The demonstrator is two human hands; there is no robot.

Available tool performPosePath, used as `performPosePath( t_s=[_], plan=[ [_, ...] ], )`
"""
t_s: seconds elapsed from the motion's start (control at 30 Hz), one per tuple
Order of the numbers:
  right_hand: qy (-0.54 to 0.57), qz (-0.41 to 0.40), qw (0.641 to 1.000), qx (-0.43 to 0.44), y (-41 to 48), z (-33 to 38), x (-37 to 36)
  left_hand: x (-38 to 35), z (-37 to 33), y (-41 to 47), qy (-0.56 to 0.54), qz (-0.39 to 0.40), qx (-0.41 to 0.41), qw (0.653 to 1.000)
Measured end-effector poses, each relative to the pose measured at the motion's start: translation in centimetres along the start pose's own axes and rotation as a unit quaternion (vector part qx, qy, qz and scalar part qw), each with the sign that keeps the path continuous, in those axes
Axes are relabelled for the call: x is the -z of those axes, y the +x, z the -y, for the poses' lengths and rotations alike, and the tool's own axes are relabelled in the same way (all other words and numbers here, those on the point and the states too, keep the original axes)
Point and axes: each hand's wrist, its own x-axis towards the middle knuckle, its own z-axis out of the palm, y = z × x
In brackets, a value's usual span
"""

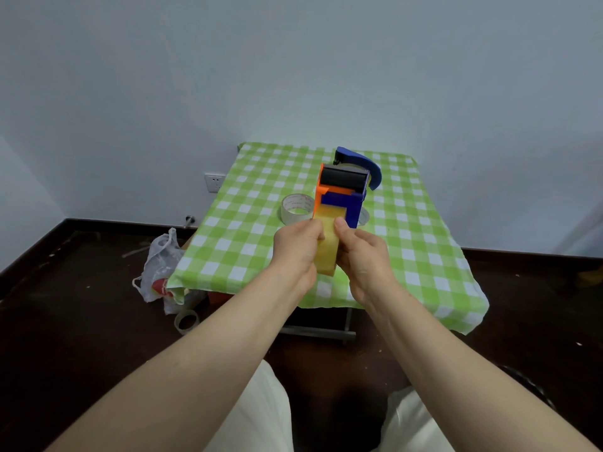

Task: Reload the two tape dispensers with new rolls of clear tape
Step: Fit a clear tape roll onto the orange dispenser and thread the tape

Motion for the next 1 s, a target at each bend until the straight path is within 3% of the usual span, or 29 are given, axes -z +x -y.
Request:
performPosePath(
  t_s=[0.5,0.63,1.0],
  plan=[
    [-0.001,0.003,1.000,-0.013,0.5,0.2,0.1,-0.1,0.4,-0.5,0.038,0.012,-0.043,0.998],
    [0.014,0.001,1.000,-0.017,0.7,0.6,0.0,0.0,-0.5,-0.2,0.006,0.043,-0.005,0.999],
    [0.048,0.004,0.997,-0.053,0.4,0.1,-0.5,-0.2,-0.1,-0.4,0.041,0.023,-0.037,0.998]
  ],
)
